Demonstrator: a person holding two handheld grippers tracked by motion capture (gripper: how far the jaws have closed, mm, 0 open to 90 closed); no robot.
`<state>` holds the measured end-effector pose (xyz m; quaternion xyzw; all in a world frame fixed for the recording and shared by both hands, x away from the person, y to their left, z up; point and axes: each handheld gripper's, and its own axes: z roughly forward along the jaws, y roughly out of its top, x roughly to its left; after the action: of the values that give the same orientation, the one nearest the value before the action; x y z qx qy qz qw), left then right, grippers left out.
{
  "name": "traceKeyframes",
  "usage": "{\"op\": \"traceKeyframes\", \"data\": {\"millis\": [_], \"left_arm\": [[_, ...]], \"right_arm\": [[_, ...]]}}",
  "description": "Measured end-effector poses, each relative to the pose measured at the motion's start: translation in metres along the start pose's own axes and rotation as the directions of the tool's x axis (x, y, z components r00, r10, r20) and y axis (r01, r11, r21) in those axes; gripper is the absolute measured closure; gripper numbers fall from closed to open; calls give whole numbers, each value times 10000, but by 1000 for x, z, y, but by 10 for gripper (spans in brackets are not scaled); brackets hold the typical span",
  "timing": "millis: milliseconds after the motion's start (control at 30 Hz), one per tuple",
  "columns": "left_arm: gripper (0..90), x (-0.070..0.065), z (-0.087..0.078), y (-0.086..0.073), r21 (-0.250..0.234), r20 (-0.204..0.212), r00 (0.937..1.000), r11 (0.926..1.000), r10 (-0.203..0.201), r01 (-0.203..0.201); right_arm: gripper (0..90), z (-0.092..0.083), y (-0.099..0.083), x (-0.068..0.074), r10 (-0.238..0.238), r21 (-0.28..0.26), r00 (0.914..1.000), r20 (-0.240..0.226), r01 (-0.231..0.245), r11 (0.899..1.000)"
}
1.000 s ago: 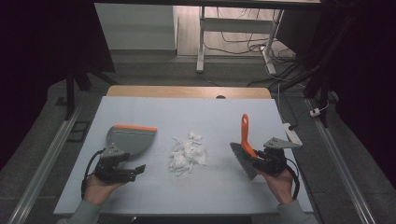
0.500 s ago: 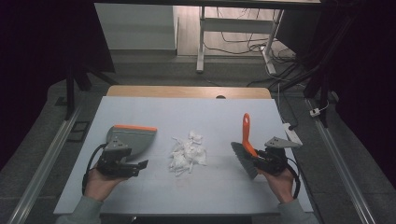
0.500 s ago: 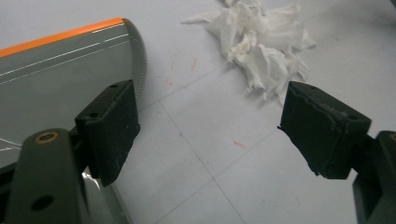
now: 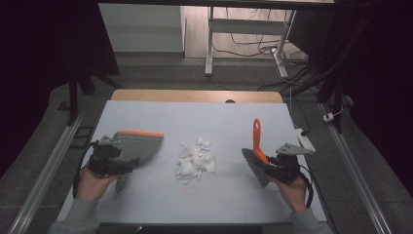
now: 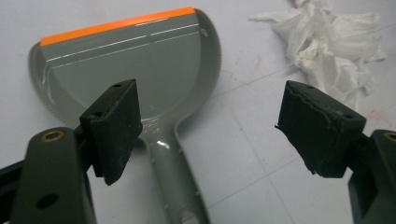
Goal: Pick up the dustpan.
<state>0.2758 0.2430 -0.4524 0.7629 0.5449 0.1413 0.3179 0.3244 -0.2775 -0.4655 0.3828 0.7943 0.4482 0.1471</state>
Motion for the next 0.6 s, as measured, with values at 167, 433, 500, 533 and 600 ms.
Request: {"op": "traceKeyframes", "data": {"millis": [167, 433, 500, 533, 600], "left_arm": [[218, 6, 3, -7, 494, -361, 9992, 9986, -180, 198], [199, 10, 18, -16, 1169, -448, 9983, 9922, -372, 423], [197, 12, 23, -17, 1334, -436, 9981, 9899, -432, 487], [196, 12, 25, -19, 1413, -437, 9979, 9886, -469, 527], [194, 14, 32, -21, 1553, -412, 9976, 9860, -555, 612]], "right_arm": [[702, -3, 1, 0, 1, -71, 10000, 16, -1, 10000], [702, -1, 0, 0, -2, -8, 10000, 37, 2, 10000], [703, -1, 0, 0, -2, -9, 10000, 55, 2, 10000], [702, -1, 0, 0, 6, -22, 10000, 76, -6, 10000], [703, -1, 0, 0, 24, -22, 10000, 69, -24, 10000]]}}
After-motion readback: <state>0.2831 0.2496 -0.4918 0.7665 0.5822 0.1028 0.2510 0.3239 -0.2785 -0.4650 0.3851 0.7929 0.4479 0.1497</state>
